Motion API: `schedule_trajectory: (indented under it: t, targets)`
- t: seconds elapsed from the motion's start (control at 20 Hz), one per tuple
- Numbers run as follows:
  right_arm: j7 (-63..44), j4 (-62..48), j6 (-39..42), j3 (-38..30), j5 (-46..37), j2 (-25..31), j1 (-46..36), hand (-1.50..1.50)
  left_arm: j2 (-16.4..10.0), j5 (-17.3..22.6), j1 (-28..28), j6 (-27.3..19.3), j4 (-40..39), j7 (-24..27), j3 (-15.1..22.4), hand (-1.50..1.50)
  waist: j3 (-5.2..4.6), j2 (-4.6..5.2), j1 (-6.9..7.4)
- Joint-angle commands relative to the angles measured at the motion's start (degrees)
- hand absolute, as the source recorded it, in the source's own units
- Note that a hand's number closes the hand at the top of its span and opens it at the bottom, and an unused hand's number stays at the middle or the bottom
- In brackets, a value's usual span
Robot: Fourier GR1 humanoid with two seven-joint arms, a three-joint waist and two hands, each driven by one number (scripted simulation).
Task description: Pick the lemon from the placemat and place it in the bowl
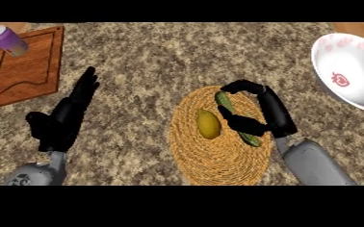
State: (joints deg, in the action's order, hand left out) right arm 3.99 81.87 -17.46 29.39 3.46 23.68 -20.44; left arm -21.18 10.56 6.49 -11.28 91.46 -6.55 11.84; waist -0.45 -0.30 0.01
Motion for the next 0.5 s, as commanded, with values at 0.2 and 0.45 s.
schedule_trajectory:
  t: [0.2,0.45]
  targets:
    - [15.9,8.1,-11.8,6.5,-3.9,-14.1,14.1,-1.5,6.2,-1.9,1.8,-2.8,-2.5,2.9,1.3,0.0,0.46,0.2,-0.72]
    - [4.2,15.5,-15.5,6.2,-15.3,-10.9,12.6,-1.5,7.7,-2.4,1.7,-1.5,-2.9,3.0,-0.1,0.0,0.42,0.2,-0.15]
